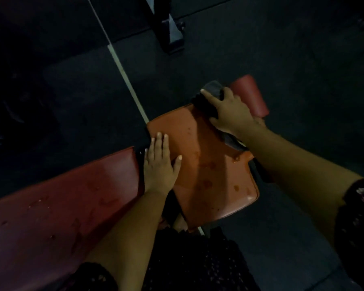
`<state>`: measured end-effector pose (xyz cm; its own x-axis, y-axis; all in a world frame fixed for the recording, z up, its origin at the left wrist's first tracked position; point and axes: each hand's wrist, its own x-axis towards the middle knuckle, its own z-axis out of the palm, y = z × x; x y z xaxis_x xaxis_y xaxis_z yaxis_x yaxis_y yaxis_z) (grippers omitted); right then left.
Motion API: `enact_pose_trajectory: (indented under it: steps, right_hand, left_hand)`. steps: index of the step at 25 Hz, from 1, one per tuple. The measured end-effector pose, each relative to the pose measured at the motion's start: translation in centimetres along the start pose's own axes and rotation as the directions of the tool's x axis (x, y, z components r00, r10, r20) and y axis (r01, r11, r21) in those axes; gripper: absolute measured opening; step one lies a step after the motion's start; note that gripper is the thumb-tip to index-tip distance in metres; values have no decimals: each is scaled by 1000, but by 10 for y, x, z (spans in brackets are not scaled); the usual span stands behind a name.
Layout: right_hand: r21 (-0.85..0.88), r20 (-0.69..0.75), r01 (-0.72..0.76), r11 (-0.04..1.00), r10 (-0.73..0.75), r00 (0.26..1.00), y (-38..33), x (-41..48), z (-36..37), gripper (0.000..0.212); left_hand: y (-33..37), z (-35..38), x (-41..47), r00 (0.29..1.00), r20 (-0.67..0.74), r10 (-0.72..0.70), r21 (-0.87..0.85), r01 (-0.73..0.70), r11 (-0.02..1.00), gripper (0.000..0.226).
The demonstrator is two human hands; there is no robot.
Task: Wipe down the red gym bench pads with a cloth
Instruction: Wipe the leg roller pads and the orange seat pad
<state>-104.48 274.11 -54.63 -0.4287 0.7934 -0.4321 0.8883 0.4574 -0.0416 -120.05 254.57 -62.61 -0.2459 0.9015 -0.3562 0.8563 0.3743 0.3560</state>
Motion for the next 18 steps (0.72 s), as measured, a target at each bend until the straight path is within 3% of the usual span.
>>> enact_pose_trajectory:
  steps: [2, 4, 7, 13, 15, 18]
  right_hand:
    - [-6, -61, -27, 1000, 27, 998, -22, -3, 9, 79]
    - [-60, -84, 91, 994, -95, 992, -55, -8, 17, 78]
    - [-192, -42, 242, 951, -254, 966, -105, -14, 28, 77]
    - [-544, 154, 509, 667, -517, 842, -106, -18, 21, 62]
    - [-599, 174, 503, 623, -512, 841, -85, -18, 13, 62]
    - [-596, 77, 286, 750, -301, 950, -41, -16, -2, 63]
  left_hand:
    - [-16, -2, -6, 999, -40, -2, 111, 7, 994, 71]
    - [-34, -4, -20, 990, -123, -71, 156, 90, 984, 71]
    - [-57, -6, -40, 976, -78, -204, 238, 217, 947, 83]
    - [-64, -20, -39, 982, -29, -189, 303, 189, 934, 91]
    - [-66, -25, -42, 985, -33, -169, 305, 171, 937, 88]
    - [-68, -28, -45, 990, -18, -143, 279, 142, 950, 85]
